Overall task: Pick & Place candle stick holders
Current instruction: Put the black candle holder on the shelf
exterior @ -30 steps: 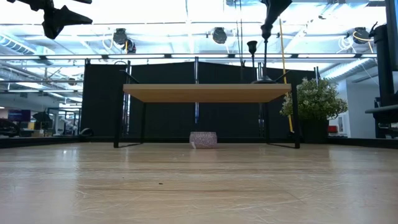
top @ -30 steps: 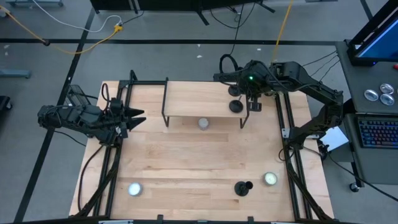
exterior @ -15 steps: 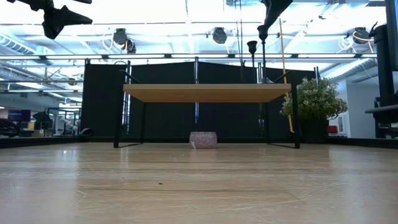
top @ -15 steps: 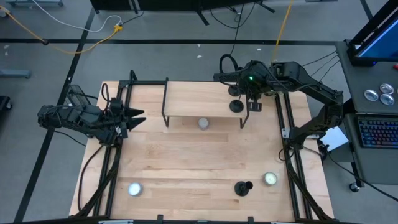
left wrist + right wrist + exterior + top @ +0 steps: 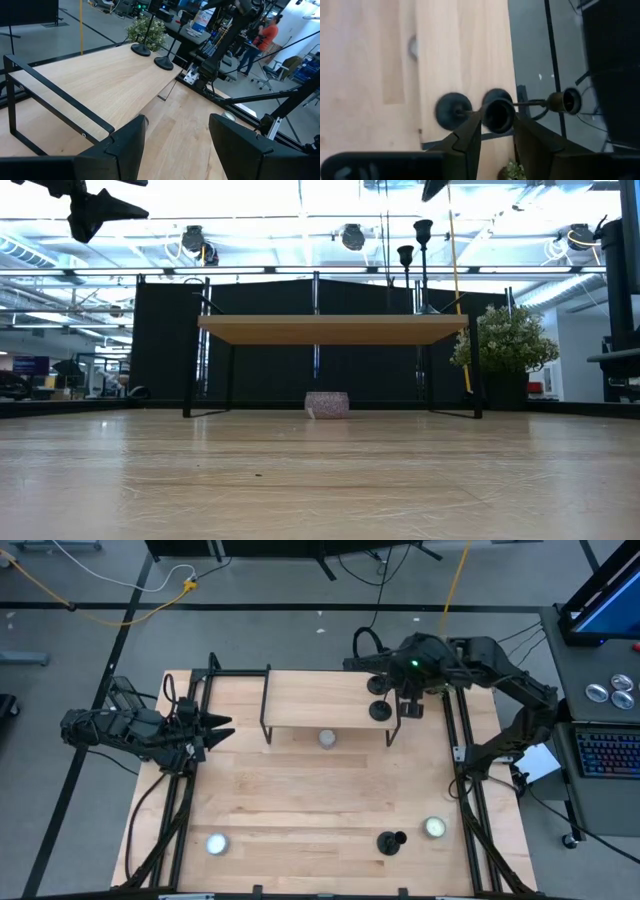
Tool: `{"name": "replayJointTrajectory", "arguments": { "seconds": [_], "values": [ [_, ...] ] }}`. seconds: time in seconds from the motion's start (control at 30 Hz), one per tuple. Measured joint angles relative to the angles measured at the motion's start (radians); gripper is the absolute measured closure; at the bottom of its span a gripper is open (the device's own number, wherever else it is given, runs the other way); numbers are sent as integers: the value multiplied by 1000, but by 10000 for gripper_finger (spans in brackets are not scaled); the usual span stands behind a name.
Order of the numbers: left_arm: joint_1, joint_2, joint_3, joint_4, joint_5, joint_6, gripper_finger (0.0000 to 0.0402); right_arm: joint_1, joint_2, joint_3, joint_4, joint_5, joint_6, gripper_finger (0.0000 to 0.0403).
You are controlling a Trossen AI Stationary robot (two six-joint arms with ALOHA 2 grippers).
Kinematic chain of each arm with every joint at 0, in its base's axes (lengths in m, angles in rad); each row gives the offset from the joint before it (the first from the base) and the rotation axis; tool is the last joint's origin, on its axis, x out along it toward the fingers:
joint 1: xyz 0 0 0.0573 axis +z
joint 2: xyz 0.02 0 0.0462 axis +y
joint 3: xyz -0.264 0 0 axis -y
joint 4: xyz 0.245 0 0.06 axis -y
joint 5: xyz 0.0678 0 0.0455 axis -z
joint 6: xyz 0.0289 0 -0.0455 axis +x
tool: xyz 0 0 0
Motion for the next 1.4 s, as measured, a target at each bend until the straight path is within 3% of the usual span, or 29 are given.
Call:
{"name": "replayJointTrajectory", "arguments": {
  "seconds": [0.1,0.27,0.37,0.9,1.13,1.4],
  "values": [
    [0,0,0,0,0,-2,176,66,-5,38,-70,-20,91,298],
    [0,0,0,0,1,1,176,193,-37,21,-96,-242,286,299],
    [0,0,0,-1,1,1,176,282,-50,0,-94,-316,425,300],
    [0,0,0,0,1,1,176,690,-66,-284,-86,-323,1101,300],
    [0,0,0,0,1,2,176,803,-67,-402,65,-317,1237,300],
    [0,0,0,0,1,2,176,853,-67,-514,255,-315,1302,300]
  ]
}}
